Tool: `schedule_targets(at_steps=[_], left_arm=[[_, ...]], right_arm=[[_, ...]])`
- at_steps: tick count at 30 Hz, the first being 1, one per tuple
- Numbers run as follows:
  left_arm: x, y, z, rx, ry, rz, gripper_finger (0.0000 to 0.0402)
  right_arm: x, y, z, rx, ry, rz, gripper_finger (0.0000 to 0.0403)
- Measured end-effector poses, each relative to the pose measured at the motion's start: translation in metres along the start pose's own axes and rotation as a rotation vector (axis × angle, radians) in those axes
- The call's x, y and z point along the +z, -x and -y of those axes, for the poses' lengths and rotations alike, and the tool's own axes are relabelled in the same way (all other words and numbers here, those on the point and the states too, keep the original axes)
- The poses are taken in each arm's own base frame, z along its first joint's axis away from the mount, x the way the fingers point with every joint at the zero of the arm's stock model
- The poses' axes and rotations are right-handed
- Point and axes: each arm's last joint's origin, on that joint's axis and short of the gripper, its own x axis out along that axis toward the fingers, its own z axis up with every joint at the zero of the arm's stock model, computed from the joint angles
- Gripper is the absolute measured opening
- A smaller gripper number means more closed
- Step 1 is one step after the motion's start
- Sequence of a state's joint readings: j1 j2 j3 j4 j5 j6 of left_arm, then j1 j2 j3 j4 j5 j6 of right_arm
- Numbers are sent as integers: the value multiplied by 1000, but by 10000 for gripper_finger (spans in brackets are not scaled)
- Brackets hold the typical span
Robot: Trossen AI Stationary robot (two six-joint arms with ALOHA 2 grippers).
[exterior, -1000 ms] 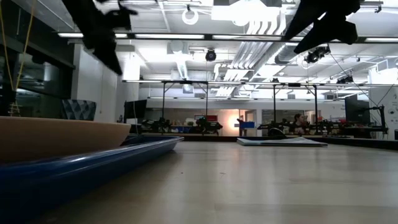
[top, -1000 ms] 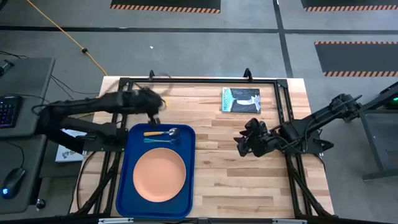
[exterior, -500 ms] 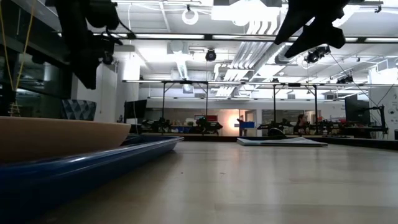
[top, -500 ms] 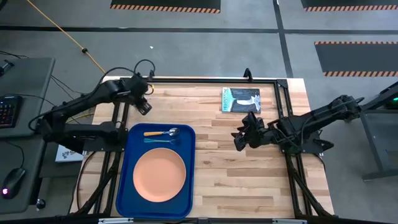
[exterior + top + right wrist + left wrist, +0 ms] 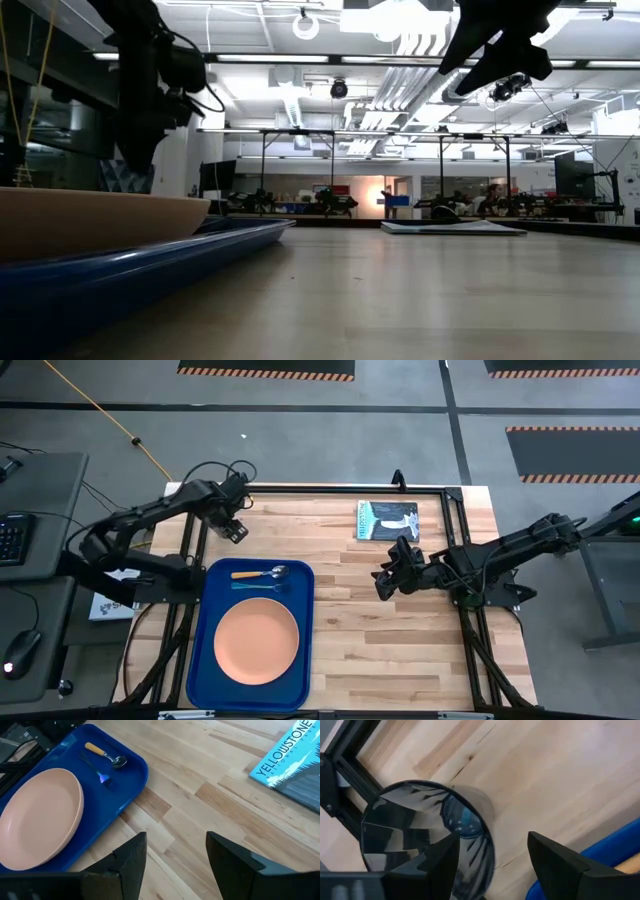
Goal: Pick and place plate/cup/fork/spoon on tray
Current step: Put the black cup on the blue tray
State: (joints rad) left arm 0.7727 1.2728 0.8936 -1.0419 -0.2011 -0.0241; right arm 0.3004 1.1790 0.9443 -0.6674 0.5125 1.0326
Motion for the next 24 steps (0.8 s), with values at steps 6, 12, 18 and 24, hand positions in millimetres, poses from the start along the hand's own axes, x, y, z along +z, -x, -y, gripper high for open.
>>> schedule_targets(at_steps=[6, 12, 18, 24], left_arm=[[6, -15, 2, 20, -13, -72, 196], [11, -26, 5, 19, -44, -116, 67], [19, 3, 14, -17, -85, 16, 11], [26, 87, 32, -87, -132, 315, 5]], right_arm=[[0, 0, -1, 6, -9, 3, 196], [2, 0, -4, 33, -27, 20, 196], [3, 0, -4, 35, -34, 38, 196], [7, 1, -8, 49, -36, 103, 196]])
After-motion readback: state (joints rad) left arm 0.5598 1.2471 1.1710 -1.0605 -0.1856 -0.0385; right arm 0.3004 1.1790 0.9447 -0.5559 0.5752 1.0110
